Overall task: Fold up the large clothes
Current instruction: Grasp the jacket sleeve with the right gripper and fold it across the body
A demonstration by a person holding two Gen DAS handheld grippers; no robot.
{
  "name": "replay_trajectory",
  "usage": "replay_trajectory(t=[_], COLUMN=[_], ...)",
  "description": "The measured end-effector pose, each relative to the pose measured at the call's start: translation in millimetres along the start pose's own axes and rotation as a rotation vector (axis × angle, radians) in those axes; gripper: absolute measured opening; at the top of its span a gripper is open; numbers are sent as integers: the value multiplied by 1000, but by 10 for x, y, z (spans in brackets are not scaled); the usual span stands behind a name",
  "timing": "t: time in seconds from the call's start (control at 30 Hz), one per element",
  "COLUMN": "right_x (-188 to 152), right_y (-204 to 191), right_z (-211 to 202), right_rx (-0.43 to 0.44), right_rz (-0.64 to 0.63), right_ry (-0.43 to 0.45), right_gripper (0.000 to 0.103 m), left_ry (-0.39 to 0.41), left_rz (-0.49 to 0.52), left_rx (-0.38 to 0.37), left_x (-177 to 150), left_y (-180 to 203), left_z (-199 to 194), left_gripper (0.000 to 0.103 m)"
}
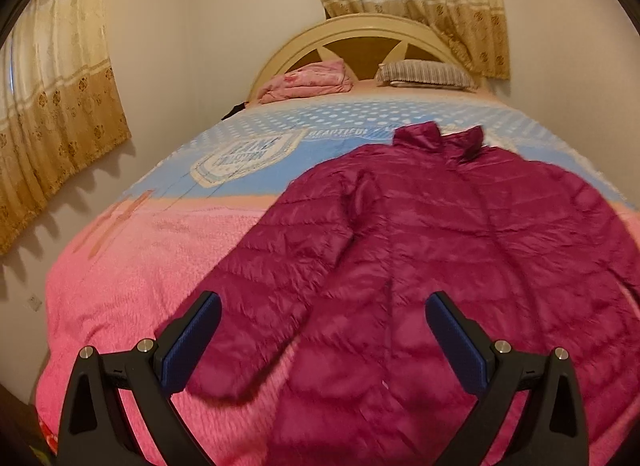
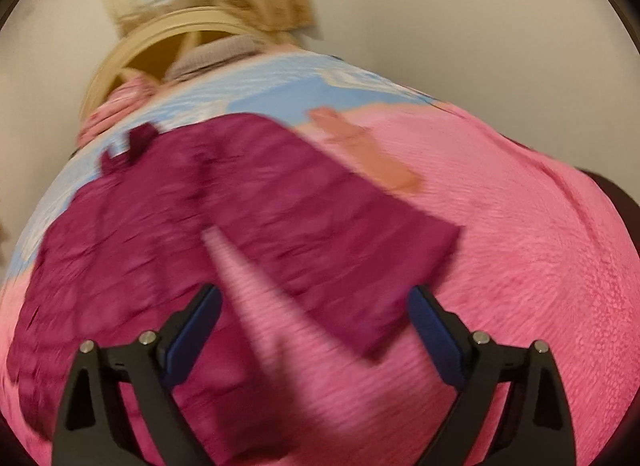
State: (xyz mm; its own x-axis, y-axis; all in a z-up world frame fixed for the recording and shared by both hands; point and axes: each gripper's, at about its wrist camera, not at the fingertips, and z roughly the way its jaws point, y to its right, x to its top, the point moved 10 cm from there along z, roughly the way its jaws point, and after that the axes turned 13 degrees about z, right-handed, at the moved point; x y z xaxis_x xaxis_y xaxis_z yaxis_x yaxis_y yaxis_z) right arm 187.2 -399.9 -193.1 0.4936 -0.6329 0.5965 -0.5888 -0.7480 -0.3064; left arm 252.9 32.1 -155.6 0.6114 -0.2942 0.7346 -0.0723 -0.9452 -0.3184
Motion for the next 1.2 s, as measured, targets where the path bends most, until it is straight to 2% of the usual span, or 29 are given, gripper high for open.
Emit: replay_trajectory(t=[0.17,0.2,0.27,0.33,0.37,0.4,0.5,0.7,0.8,0.93,1.07,1.2], right_x=[154,149,117,108,119,143,282,816,1014,1185,1296,1250], right_y=[367,392,370,312,262,231,294,575,545,241,-292,-849], right_z=[261,310,398,416,427,480,481,493,487,501,506,550], right_rx=[-60,-63,-54,-57,-48,-33,-26,-128,-164,-166,-127,-77], right_rz=[98,106,97,61,32,12,13,8,-30,-89,-169,-261], right_ry=[-73,-92,-127,-121,-114,-123,-127,-26,14,73,128,147], right_gripper=[87,82,74,68,46,30,19,15,14,14,14,14], left_ry=[-41,-48,-64,-80,-89,-95,-104,-123,-139,-158,-166,-169], left_rz=[-7,-6,1,6,9,12,14,11,4,12,-2,-17], left_rx=[29,30,44,44,46,48,57,110,140,171,186,177], left_x=[67,86,97,108,112,117,145,201,206,210,285,370], left_y=[-120,-128,-141,-143,-155,-163,-241,-548,-724,-871,-981,-987], left_z=[382,442,570,686,736,768,882,1108,1245,1411,1544,1662], left_gripper=[102,102,102,102,102,102,102,102,102,102,102,102])
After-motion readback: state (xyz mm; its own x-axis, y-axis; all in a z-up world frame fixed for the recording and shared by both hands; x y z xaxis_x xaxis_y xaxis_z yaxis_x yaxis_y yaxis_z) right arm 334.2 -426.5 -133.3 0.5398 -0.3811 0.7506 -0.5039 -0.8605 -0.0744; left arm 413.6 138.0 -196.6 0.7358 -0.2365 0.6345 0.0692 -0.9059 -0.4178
